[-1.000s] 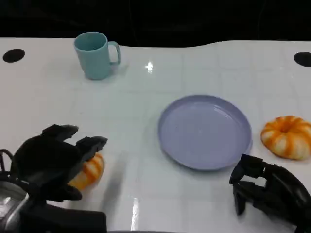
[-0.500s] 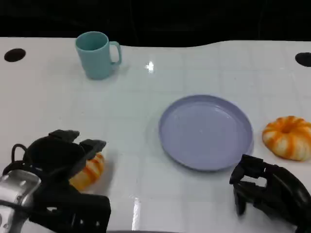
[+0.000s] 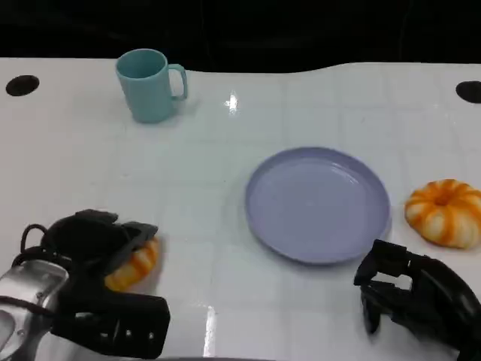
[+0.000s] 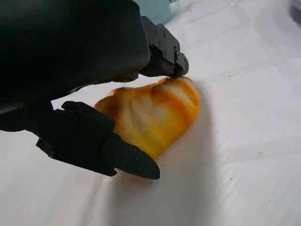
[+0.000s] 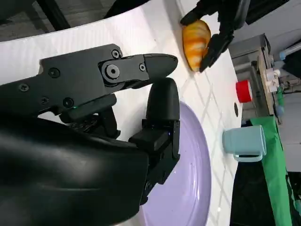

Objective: Grasp the bread from the table and place it into the plate.

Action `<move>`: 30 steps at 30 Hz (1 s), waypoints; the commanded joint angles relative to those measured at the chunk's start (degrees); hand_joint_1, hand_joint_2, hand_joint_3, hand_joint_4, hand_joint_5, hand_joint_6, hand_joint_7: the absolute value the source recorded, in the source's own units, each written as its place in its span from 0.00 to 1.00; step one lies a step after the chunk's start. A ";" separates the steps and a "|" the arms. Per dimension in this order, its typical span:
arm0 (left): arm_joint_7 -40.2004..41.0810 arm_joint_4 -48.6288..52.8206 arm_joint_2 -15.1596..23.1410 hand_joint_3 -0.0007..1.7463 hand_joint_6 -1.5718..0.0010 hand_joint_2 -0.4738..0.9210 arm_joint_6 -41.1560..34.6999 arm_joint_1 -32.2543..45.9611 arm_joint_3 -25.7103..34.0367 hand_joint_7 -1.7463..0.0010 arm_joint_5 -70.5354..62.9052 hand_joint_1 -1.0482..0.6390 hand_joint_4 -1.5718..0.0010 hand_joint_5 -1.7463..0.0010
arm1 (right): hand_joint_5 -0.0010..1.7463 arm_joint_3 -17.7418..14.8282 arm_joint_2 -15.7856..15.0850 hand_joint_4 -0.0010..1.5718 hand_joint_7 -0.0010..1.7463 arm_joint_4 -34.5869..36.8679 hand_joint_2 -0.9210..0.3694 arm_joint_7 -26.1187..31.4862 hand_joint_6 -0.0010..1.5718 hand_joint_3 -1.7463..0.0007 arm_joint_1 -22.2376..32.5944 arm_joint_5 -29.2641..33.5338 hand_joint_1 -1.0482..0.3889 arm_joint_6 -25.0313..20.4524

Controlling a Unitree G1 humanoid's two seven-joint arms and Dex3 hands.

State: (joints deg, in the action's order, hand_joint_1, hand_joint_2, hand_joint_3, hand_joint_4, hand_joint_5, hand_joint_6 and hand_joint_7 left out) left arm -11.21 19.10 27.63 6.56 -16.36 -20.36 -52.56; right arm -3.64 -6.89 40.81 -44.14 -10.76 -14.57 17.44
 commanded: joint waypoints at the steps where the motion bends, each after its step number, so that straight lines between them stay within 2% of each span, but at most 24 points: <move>1: 4.83 3.48 0.76 0.03 0.71 0.98 2.27 -0.62 0.05 0.97 2.51 0.52 0.76 0.91 | 1.00 -0.26 -0.60 0.45 0.82 -0.04 0.00 -0.37 0.46 0.88 1.11 -0.21 0.32 -0.93; 3: 8.33 5.09 0.70 0.06 0.66 1.00 4.01 -0.71 0.11 0.97 3.41 0.53 0.69 0.90 | 1.00 -0.37 -0.54 0.45 0.83 0.05 0.00 -0.78 0.45 0.88 1.11 -0.45 0.33 -0.74; 4: 10.12 5.94 0.66 0.17 0.56 0.98 4.81 -0.81 0.09 0.96 3.67 0.53 0.64 0.64 | 1.00 -0.36 -0.54 0.45 0.84 0.06 0.00 -0.85 0.44 0.88 1.13 -0.42 0.33 -0.62; 5: 11.38 6.64 0.67 0.29 0.49 0.93 5.38 -0.94 -0.01 0.97 3.86 0.53 0.67 0.39 | 1.00 -0.34 -0.56 0.45 0.84 0.05 0.00 -0.87 0.44 0.88 1.14 -0.37 0.33 -0.54; 6: 12.23 7.17 0.72 0.34 0.47 0.91 5.77 -1.08 -0.18 0.98 4.02 0.53 0.68 0.31 | 1.00 -0.34 -0.57 0.45 0.85 0.05 0.00 -0.90 0.44 0.87 1.14 -0.34 0.33 -0.50; 8: 12.95 7.79 0.87 0.39 0.45 0.89 6.12 -1.34 -0.54 0.98 4.25 0.53 0.68 0.24 | 1.00 -0.36 -0.56 0.45 0.85 0.06 0.00 -0.93 0.43 0.87 1.14 -0.33 0.33 -0.50; 11: 15.59 9.58 0.50 0.41 0.44 0.88 7.19 -1.68 -0.42 0.99 5.13 0.52 0.69 0.22 | 1.00 -0.40 -0.57 0.45 0.85 0.28 0.00 -1.03 0.43 0.87 1.00 -0.31 0.33 -0.48; 12: 17.56 10.77 0.09 0.59 0.52 0.81 8.00 -1.79 -0.07 0.45 5.77 0.51 0.57 0.09 | 1.00 -0.41 -0.59 0.45 0.85 0.45 0.00 -1.06 0.43 0.88 0.89 -0.28 0.33 -0.46; 13: 19.07 11.76 -0.17 0.68 0.58 0.78 8.65 -1.94 0.08 0.23 6.25 0.51 0.54 0.05 | 1.00 -0.42 -0.61 0.45 0.85 0.57 0.00 -1.08 0.43 0.88 0.82 -0.25 0.32 -0.45; 14: 20.08 12.48 -0.28 0.73 0.61 0.75 9.11 -2.11 0.06 0.09 6.56 0.51 0.52 0.02 | 1.00 -0.42 -0.61 0.45 0.85 0.64 0.00 -1.10 0.43 0.88 0.78 -0.23 0.32 -0.44; 16: 21.43 13.77 -0.23 0.78 0.63 0.73 10.10 -2.58 -0.29 0.02 7.00 0.51 0.51 0.00 | 1.00 -0.44 -0.62 0.45 0.85 0.73 0.00 -1.06 0.43 0.88 0.74 -0.19 0.32 -0.38; 20: 22.53 15.06 -0.14 0.79 0.64 0.72 10.97 -3.11 -0.72 0.00 7.32 0.51 0.51 0.00 | 1.00 -0.45 -0.62 0.45 0.84 0.78 0.00 -1.05 0.43 0.88 0.72 -0.17 0.32 -0.33; 23: 30.07 16.66 -0.54 0.82 0.66 0.69 16.03 -3.47 0.21 0.00 8.12 0.53 0.54 0.00 | 1.00 -0.39 -0.65 0.45 0.84 0.52 0.00 -0.51 0.44 0.88 0.80 0.09 0.32 -0.50; 25: 32.29 16.83 -0.73 0.82 0.66 0.68 16.96 -3.81 0.61 0.00 8.38 0.53 0.55 0.00 | 1.00 -0.39 -0.63 0.45 0.84 0.35 0.00 -0.26 0.44 0.88 0.87 0.10 0.31 -0.77; 26: 32.87 16.77 -0.76 0.77 0.67 0.69 16.96 -3.95 0.69 0.00 8.38 0.52 0.55 0.00 | 1.00 -0.42 -0.62 0.45 0.84 0.33 0.00 -0.26 0.44 0.88 0.87 0.01 0.32 -0.93; 30: 34.84 15.07 -1.10 0.72 0.68 0.67 16.31 -4.45 1.26 0.00 8.57 0.53 0.55 0.00 | 1.00 -0.26 -0.73 0.45 0.83 0.13 0.00 -0.16 0.44 0.88 0.96 0.22 0.32 -0.85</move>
State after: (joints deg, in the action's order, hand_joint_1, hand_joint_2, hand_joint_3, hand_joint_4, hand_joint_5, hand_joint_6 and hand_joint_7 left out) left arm 21.63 35.27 26.28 23.09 -19.49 -20.06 -44.45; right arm -3.76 -6.88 40.75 -44.83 -10.62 -14.77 17.37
